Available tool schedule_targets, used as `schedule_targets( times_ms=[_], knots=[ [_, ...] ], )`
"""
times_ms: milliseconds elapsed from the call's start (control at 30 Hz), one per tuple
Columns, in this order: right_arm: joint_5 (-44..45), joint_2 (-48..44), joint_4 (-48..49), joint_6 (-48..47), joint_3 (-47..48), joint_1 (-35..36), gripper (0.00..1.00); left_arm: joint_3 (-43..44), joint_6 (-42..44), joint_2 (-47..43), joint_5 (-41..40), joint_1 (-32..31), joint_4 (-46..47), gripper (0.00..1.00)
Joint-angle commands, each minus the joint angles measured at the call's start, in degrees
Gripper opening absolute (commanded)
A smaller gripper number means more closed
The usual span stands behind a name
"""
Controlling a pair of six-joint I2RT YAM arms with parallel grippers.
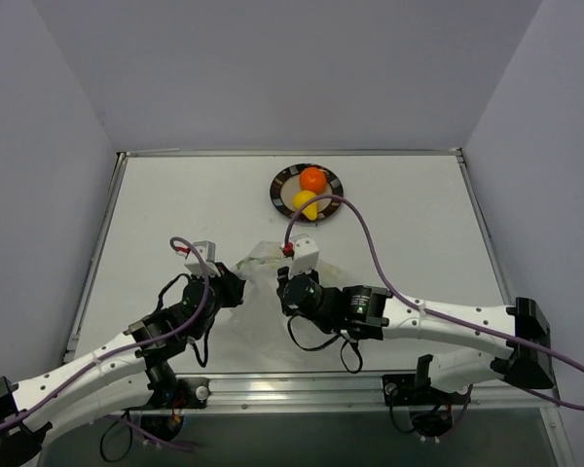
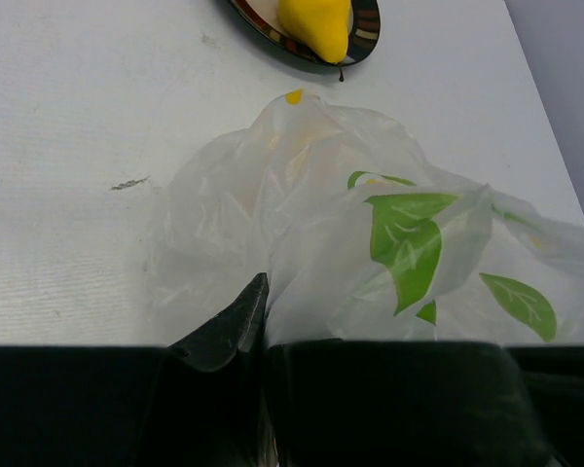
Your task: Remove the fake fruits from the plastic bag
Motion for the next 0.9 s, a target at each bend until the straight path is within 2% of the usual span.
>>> schedule_targets(
  times_ms=[0, 67, 167, 200, 300, 367, 567, 667, 767, 800, 867],
  knots=[
    [4.88, -0.1, -4.27, 3.17, -2.93, -5.58, 0.19, 0.7, -0.73, -0.13, 1.11, -0.49, 1.87, 0.02],
    [6.19, -0.54, -5.58, 4.22, -4.86, -7.34, 0.25, 0.0, -0.82, 0.22, 1.2, -0.75, 2.4, 0.02],
    [7.16, 0.51, -8.39, 4.92, -5.66, -8.14, 0.38, -0.7, -1.35, 1.36, 1.9, -0.93, 3.89, 0.02],
    [7.25, 0.77, -9.01, 5.45, -5.75, -8.14, 0.49, -1.05, -1.7, 1.97, 2.34, -1.01, 4.5, 0.02],
    [6.9, 1.56, -9.81, 5.72, -6.19, -8.05, 0.68, -1.67, -2.31, 2.77, 2.78, -1.28, 5.39, 0.02],
    [7.51, 1.04, -11.82, 6.07, -5.05, -7.97, 0.68, -1.85, -2.84, 2.6, 2.52, -1.72, 5.48, 0.02],
    [13.49, -2.13, -12.88, 1.77, 4.78, 2.13, 0.66, -1.24, -2.84, 2.15, 1.64, -2.6, 5.12, 0.02],
    [10.07, -1.6, -12.88, 0.01, 10.33, 5.74, 0.57, -0.53, -2.93, 2.15, 1.64, -2.86, 5.48, 0.02],
    [8.32, -0.81, -12.8, -0.61, 13.06, 8.63, 0.28, -0.09, -3.45, 2.15, 2.16, -3.04, 6.27, 0.02],
    [7.61, -0.55, -12.88, -0.52, 13.58, 8.91, 0.16, 0.0, -3.54, 2.24, 2.34, -3.04, 6.44, 0.02],
    [8.04, 0.16, -12.88, 1.48, 14.03, 9.61, 0.03, 0.35, -3.89, 2.42, 2.69, -3.04, 6.62, 0.02]
  ],
)
